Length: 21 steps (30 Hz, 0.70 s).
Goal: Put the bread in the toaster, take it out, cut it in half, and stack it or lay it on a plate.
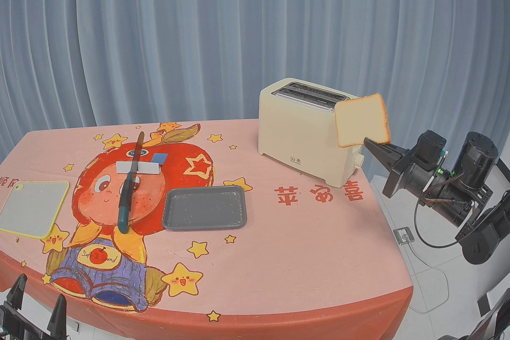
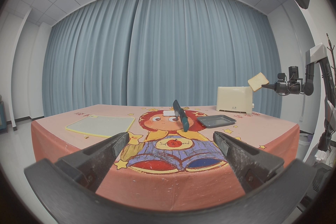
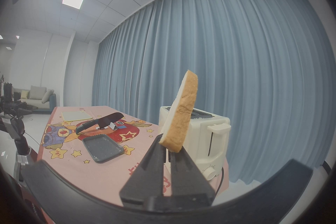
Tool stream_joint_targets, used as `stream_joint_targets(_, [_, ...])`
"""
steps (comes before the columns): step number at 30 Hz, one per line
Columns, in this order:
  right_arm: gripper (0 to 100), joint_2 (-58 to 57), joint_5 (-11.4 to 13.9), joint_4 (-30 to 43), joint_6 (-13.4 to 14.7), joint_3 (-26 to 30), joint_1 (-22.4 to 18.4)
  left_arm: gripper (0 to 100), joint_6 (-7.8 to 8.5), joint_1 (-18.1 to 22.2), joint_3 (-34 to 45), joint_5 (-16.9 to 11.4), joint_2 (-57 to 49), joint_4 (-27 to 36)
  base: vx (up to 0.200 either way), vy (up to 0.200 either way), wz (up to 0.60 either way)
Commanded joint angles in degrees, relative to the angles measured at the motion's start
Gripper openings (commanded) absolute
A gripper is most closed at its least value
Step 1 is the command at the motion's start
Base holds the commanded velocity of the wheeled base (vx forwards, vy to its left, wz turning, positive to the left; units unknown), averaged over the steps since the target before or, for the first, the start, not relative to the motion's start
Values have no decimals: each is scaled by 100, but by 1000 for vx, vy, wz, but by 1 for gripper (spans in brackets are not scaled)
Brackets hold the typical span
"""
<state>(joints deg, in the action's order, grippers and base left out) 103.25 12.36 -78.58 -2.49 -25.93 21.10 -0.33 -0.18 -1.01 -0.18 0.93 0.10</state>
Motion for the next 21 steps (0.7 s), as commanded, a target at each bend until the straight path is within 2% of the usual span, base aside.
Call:
stream_joint_targets(1, [0,28,109,9,-24,-105,-185,100,-2,1,101,1,-75,-1,0,0,0])
stream_joint_targets(8, [0,54,443,18,-226,-290,-546,100,-2,1,101,1,-75,-1,0,0,0])
stream_joint_targets(21, [0,529,487,27,-393,-703,-642,100,-2,1,101,1,-75,-1,0,0,0])
